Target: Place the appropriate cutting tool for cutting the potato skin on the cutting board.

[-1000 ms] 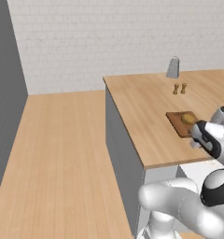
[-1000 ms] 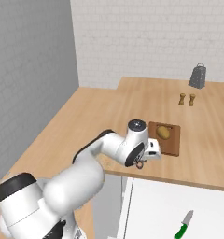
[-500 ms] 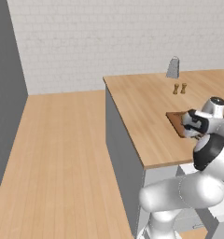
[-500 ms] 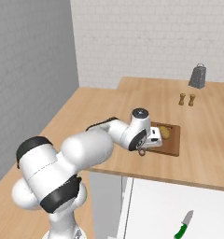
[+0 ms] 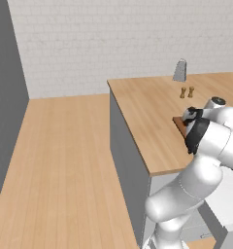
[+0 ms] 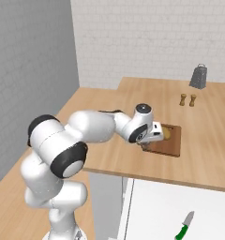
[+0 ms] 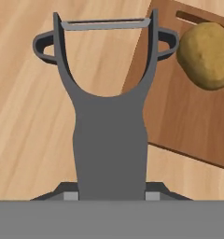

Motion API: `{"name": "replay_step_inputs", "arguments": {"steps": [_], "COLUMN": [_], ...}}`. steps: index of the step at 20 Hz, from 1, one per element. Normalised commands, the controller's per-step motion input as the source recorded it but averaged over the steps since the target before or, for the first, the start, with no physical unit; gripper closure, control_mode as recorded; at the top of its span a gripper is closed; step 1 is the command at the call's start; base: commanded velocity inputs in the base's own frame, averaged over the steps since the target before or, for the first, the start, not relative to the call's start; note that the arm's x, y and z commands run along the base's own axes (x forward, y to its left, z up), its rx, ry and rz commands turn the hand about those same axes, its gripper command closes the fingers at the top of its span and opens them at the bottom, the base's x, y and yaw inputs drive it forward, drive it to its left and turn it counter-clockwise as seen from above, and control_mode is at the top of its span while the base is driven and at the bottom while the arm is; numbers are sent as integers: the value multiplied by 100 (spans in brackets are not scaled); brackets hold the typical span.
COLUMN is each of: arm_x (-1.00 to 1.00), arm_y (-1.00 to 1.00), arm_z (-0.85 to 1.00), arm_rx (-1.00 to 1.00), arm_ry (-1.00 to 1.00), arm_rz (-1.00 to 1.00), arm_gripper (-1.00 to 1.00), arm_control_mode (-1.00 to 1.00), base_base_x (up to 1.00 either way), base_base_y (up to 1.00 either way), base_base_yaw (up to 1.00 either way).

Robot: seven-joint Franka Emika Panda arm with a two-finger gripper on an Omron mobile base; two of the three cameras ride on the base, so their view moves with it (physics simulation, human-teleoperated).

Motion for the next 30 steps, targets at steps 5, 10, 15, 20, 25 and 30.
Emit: {"name": "replay_step_inputs", "arguments": {"steps": [5, 10, 15, 20, 25, 30], "arm_x": [43, 38, 25, 17, 16, 23], "arm_y": [-18, -25, -35, -19, 0, 0], "arm_z": [-22, -17, -5, -9, -12, -14], "arm_rx": [0, 0, 0, 0, 0, 0], "arm_ry": [0, 0, 0, 0, 3, 5], "arm_rz": [3, 4, 6, 5, 3, 1], "arm_gripper": [100, 100, 100, 100, 100, 100], "arm_control_mode": [-100, -100, -100, -100, -100, -100], "base_base_x": [0, 0, 0, 0, 0, 0], "base_base_y": [0, 0, 0, 0, 0, 0], "base_base_yaw": [0, 0, 0, 0, 0, 0]}}
